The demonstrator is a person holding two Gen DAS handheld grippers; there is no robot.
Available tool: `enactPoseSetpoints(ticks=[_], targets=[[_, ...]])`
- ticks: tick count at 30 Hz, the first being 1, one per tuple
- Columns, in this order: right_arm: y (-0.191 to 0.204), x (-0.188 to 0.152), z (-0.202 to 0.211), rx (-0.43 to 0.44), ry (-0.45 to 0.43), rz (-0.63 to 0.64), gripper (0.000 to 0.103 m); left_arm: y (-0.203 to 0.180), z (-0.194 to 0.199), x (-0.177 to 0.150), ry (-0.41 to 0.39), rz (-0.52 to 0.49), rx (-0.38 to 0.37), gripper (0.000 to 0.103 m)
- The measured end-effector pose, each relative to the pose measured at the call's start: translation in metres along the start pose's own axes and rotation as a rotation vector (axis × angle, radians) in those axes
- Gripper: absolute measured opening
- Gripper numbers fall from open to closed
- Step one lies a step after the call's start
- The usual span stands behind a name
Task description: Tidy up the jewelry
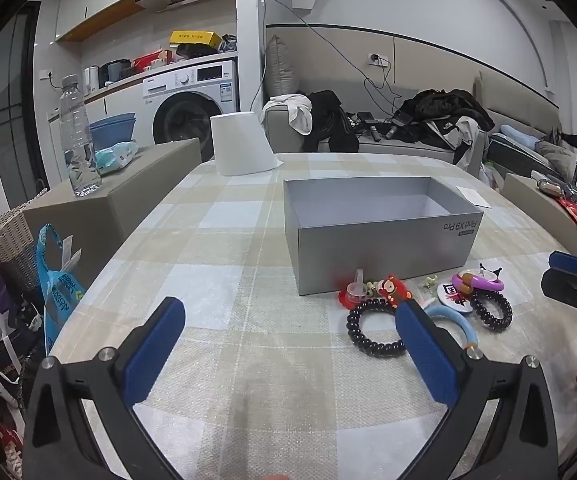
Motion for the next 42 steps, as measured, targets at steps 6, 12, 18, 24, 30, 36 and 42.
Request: enactPoseSetpoints(ticks=[6,12,18,24,30,36,42], targets=[[0.0007,0.0002,-0.0001,0.002,-0.001,0.0,0.103,0.0041,-0.0015,0.0007,0.0,0.001,0.0,0.102],[0.0005,0.0002,-0.0005,0.001,-0.001,-0.002,0.103,0.0046,0.0004,0.0026,-0.004,-0.012,0.007,0.102],[0.001,-0.0001,-0.0002,0.001,0.0,-0.002,0.103,0.0032,0.0005,0.002,-0.006,-0.013,0.009,0.102],[0.0011,-0.0001,-0.0003,0.002,0.001,-0.001,0.103,0.003,0.0004,0.002,-0.007,-0.015,0.01,0.102],[0.0011,0.0,-0.0002,0.001,0.0,-0.002,0.103,0.0032,0.0003,0.0021,-0.007,-0.015,0.01,0.102],[0.001,-0.0001,-0.0001,0.001,0.001,-0.002,0.103,0.0031,0.0003,0.0021,-0.008,-0.016,0.011,0.102],[0.0011,0.0,0.0001,0.001,0.001,-0.001,0.103,0.0027,0.0002,0.0019,-0.008,-0.016,0.012,0.102]])
Point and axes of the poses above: each gripper's, at about its wrist camera, not at the fingertips, and z roughly against the way its jaws point, y to its left, x to its top, the point moved 10 cm from there along -z, roughly the way its jaws point, and after that the axes turned 3 degrees about -z, right-handed, at the moved point
